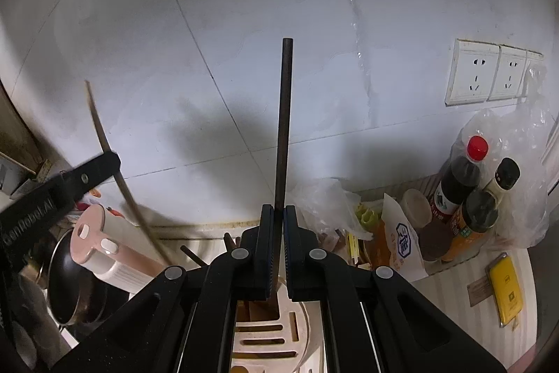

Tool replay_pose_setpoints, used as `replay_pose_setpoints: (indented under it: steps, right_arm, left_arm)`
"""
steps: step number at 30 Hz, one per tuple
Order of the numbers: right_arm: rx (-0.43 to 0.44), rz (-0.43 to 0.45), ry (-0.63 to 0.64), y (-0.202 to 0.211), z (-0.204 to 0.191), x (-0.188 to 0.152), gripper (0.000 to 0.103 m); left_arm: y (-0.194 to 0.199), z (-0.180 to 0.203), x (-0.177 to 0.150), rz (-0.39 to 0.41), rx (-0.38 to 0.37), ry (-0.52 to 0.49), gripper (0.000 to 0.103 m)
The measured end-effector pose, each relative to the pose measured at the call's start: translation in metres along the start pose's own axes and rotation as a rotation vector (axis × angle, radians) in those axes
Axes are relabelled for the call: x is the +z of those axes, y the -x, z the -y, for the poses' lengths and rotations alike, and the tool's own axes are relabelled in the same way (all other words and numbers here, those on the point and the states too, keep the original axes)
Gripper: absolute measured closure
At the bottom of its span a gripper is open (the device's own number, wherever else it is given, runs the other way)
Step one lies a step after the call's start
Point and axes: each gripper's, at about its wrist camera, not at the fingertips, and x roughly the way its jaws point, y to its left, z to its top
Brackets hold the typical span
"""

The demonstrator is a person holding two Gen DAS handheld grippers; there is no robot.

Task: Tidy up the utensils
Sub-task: 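Lower both chopsticks into the holder and open both tools, then lower both tools to the cloth and close each on a wooden chopstick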

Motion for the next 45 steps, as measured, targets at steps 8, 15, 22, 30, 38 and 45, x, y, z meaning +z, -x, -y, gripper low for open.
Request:
replay_pose_setpoints:
  steps: [8,15,22,30,38,45]
  right_arm:
    - [0.034,-0.120,0.032,-0.017,0.000,-0.008,0.094]
    - [0.056,-0.084,-0.005,0.018,0.019,-0.009,0.055]
    - [-0.022,-0.064,-0.042,0.055,0.047,-0.040,0.033]
    - [-0.106,-0.120,-0.113,0.053,0.094,-0.123,0.016]
    - [-0.170,-0.332,-0.191,0.016,0.149,-0.208,0.082]
    - [-0.204,-0.420,-0.238,0.007,0.185,-0.245,0.085]
  left_arm:
    - [-0.007,-0.012,-0.027,-0.134,-0.050,0.045,0.096]
    - [0.033,-0.025,-0.054,-0.128,0.009,0.057,0.022]
    - [0.056,-0.040,-0.112,-0.127,0.114,0.056,0.000]
    - [0.017,-0.029,-0.192,-0.297,0.174,-0.021,0.000]
    - [-0.044,0.007,-0.282,-0.516,0.155,-0.091,0.002]
    - [-0.092,0.036,-0.343,-0.709,0.079,-0.139,0.055]
